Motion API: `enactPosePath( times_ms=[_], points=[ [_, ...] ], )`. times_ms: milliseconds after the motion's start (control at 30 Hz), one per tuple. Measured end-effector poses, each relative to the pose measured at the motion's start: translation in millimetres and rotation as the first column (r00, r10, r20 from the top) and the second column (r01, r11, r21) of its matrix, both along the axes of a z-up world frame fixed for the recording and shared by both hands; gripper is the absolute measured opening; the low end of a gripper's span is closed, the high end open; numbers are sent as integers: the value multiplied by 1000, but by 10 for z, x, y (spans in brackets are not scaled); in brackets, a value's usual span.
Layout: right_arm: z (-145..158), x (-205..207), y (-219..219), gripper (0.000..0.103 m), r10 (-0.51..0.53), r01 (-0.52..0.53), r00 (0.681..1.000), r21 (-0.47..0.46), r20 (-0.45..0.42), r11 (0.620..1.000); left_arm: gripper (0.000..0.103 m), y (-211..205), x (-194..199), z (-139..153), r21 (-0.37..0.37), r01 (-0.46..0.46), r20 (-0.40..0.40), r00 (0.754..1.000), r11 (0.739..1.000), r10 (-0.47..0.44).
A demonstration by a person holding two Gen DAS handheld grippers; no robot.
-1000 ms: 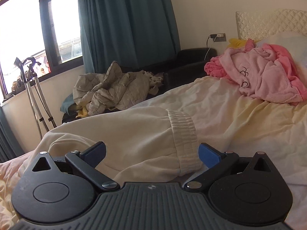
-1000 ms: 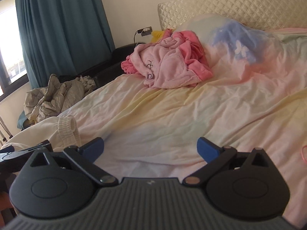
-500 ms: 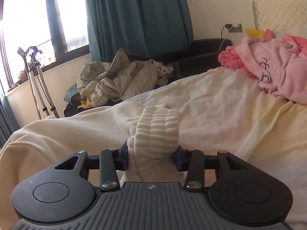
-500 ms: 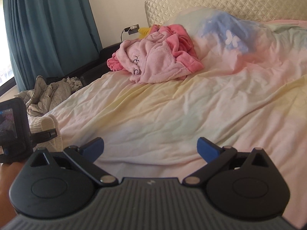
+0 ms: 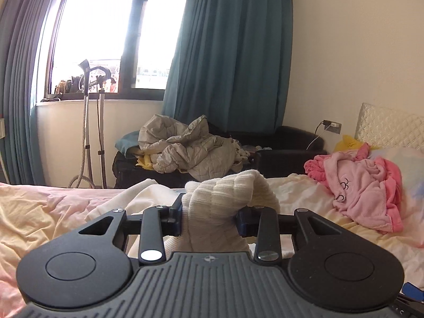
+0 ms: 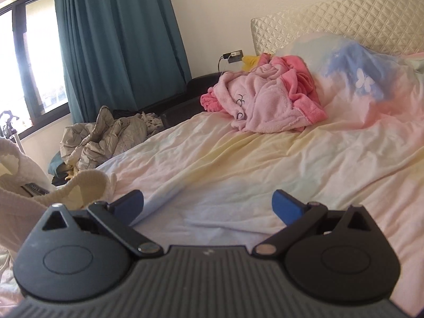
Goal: Fold clothes
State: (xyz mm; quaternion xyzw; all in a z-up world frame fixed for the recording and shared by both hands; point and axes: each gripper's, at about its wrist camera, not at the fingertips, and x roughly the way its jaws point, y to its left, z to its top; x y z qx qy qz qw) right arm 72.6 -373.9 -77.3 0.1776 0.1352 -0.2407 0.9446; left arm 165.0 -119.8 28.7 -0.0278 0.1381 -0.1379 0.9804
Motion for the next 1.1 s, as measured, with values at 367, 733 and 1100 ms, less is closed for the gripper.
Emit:
enactPosePath(
  times_ms=[367, 733, 1100],
  points=[
    [72, -102, 1038, 103, 528, -532, 844, -35, -93, 846, 41, 1749, -570, -488, -189, -191, -235, 961, 963, 144],
    [-228, -117, 1784, 98, 706, -753, 642, -74, -299, 654, 47, 2137, -457, -836, -225, -203, -324, 938, 953, 124],
    [-177, -142, 1907, 21, 677, -726, 686, -185, -268, 662, 71, 2081, -608, -757, -133, -192, -324, 936, 972, 140]
  ],
)
